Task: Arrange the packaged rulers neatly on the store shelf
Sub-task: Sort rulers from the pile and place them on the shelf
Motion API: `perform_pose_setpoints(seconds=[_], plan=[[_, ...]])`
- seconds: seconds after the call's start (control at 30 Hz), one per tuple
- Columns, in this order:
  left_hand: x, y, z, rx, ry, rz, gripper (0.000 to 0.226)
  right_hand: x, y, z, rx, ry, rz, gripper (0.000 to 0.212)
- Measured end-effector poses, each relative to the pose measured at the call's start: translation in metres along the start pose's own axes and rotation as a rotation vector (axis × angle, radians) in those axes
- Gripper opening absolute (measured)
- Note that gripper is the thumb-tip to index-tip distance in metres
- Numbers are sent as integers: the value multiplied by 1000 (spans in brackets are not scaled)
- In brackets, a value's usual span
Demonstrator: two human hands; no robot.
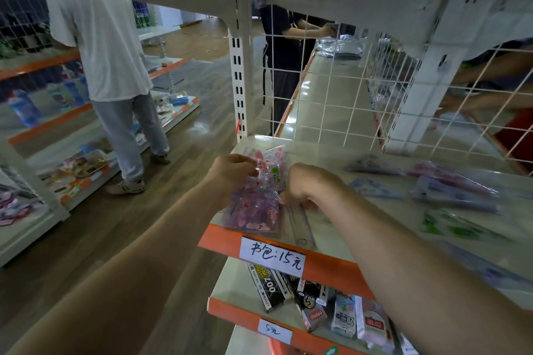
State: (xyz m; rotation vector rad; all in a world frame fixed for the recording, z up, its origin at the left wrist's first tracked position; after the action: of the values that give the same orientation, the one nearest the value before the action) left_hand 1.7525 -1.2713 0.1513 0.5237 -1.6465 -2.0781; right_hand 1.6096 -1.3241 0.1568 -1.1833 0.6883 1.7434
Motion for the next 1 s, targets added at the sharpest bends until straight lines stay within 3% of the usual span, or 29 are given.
perform_pose_setpoints(seconds=[0.13, 0.27, 0.4, 0.6, 0.83, 1.0], plan=[[1, -2, 1, -7, 8, 62, 13, 1, -7, 0, -10, -5, 2, 33], [1, -6, 4, -16, 43, 120, 13, -3, -9, 9, -20, 57, 164, 33], [3, -9, 3, -14, 43, 142, 16, 8, -20, 18, -80, -51, 284, 18], [8, -7, 4, -8, 34, 154, 18, 11, -29, 17, -126, -132, 339, 28], [4, -1, 7, -43, 43, 132, 14, 6, -25, 3, -69, -4, 389, 50], [-11, 16, 4, -26, 74, 83, 14, 9, -21, 1, -28, -25, 278, 42]])
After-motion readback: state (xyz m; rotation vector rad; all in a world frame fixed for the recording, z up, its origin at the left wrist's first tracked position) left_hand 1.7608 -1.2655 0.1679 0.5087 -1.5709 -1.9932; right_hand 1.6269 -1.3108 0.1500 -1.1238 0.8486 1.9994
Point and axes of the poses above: each hand's wrist, its own z-axis away from the middle knuckle, its own x-axis out of the palm, y = z × x, the point moved 10 cm from there along -z, towards the middle knuckle, and after that the axes turned 12 degrees about z, right-handed, at the moved point
